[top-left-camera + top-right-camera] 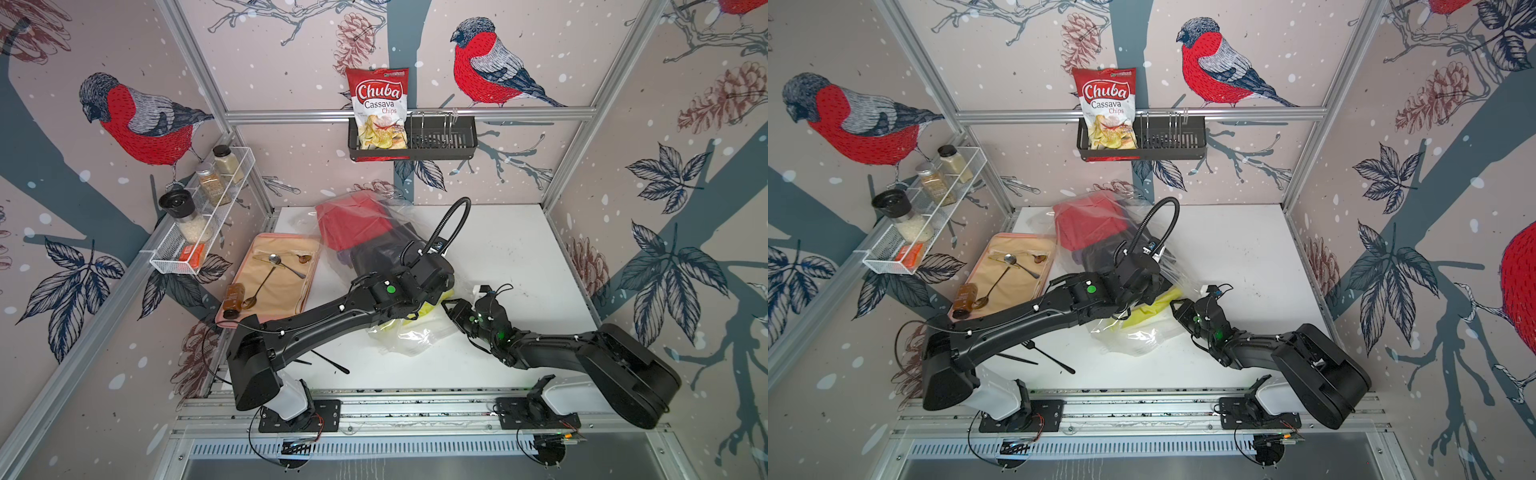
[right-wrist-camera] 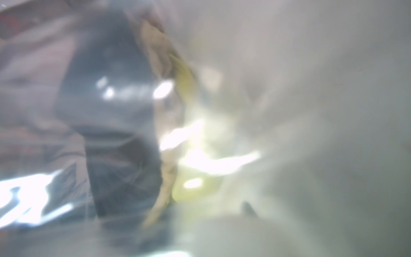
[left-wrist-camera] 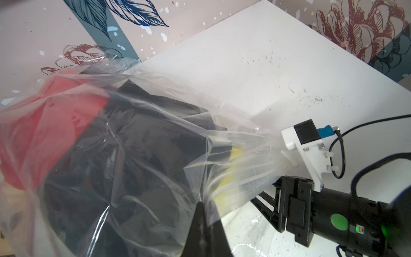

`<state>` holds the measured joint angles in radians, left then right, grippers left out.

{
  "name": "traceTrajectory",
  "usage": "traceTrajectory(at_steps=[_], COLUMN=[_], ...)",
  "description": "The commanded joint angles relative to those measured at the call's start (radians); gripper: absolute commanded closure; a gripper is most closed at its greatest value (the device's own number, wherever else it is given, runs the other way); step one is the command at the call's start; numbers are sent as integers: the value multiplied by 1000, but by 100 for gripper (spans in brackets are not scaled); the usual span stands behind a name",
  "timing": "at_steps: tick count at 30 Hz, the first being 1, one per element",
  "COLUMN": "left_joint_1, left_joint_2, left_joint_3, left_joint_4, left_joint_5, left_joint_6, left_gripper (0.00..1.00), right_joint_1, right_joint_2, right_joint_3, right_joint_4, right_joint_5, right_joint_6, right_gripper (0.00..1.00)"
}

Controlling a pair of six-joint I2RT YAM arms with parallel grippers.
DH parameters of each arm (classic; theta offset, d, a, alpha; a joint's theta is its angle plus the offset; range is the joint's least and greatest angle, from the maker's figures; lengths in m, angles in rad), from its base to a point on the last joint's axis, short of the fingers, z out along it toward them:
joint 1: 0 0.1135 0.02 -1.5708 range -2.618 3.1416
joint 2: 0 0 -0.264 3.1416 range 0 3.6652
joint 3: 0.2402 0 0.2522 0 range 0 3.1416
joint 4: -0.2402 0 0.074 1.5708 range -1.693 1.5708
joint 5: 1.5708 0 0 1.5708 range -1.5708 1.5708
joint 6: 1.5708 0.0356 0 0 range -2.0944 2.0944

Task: Take the trousers out of the vacuum bag
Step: Open the vacuum bag at the center of the board.

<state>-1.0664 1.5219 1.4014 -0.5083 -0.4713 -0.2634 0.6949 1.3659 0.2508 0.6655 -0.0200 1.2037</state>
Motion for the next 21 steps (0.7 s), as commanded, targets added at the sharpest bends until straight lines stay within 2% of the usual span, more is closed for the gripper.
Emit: traceTrajectory(at_steps=[1, 8, 14, 21], left_joint_1=[3, 2, 2, 3], left_joint_2=[-35, -51, -10, 19], left_joint_3=[17, 11, -43, -22], left_joint_4=[-26, -31, 87, 108], left_joint_5=[-56, -64, 12, 17], left_joint_6=[12, 13, -9, -7], left_gripper=[100, 100, 100, 100], right_joint_1=[-9, -8, -2, -1], right_joint_2=[1, -33, -96, -58], right_joint_3=[1, -13, -3, 56], right_joint_4=[-64, 28, 90, 127], right_joint_5=[13, -23, -48, -67], right_joint_6=[-7, -40, -83, -93], right_gripper=[51, 50, 49, 48])
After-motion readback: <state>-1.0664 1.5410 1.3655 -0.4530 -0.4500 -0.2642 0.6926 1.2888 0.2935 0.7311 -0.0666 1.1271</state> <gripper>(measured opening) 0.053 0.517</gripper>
